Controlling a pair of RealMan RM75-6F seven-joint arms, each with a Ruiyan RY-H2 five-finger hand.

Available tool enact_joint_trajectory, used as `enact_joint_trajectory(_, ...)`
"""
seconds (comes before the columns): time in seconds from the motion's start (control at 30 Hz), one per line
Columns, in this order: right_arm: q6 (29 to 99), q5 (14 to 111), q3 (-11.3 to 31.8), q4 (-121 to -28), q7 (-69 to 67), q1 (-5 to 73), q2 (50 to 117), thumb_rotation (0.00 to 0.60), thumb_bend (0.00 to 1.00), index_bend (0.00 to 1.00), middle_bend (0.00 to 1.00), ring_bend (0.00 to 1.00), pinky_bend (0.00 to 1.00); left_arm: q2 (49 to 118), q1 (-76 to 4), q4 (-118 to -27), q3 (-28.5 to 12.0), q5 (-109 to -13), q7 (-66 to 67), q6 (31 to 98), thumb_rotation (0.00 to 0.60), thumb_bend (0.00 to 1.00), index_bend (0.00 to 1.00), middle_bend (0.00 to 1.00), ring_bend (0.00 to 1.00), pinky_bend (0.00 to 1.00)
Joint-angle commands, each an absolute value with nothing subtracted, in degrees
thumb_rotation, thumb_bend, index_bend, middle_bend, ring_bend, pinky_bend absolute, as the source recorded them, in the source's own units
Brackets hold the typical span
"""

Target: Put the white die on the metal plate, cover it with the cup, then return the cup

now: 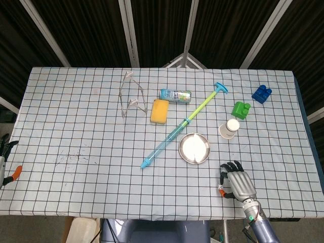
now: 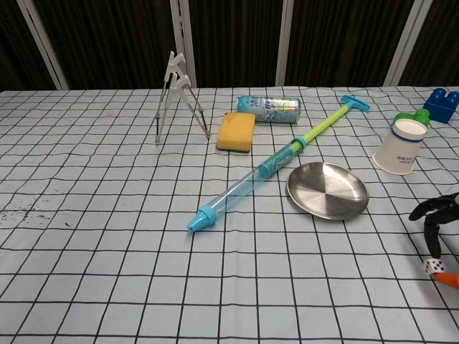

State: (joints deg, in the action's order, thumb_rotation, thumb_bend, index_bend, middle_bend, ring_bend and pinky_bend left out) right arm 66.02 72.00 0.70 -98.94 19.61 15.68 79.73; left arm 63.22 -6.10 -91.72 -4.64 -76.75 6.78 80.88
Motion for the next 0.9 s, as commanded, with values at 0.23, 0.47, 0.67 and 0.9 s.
enact_joint_trajectory(0.23,64.8,70.2,5.3,-103.7,24.6,19.9,76.9,0.6,0.35,0.62,0.23,0.14,0.0,62.8,-5.8,-91.7,-4.7,-76.7,5.9,81.2,0.6,0.46,0.16,0.0,0.0,0.04)
enact_joint_trajectory(0.47,58.7,65.6,9.2,-103.0,27.0,25.8,78.5,0.6,0.35,0.62,0.23,0.14,0.0,62.8,-5.9,-91.7,-4.8,-76.7,5.8,81.1,0.6,0.46,0.16,0.0,0.0,0.04)
enact_joint_trajectory(0.67,53.6,60.9,11.3,-99.1,28.4,30.5,81.5,0.6,0.35,0.62,0.23,0.14,0.0,62.7,-5.8,-91.6,-4.9,-76.5,5.6,81.3,0.6,0.46,0.16,0.0,0.0,0.04)
enact_joint_trajectory(0.9,49.6,56.5,13.2,-92.6,29.0,35.5,85.8,0.6,0.35,0.62,0.23,0.14,0.0,62.6,-5.8,-91.4,-5.0,-76.3,5.4,81.2,0.6,0.46,0.16,0.0,0.0,0.04)
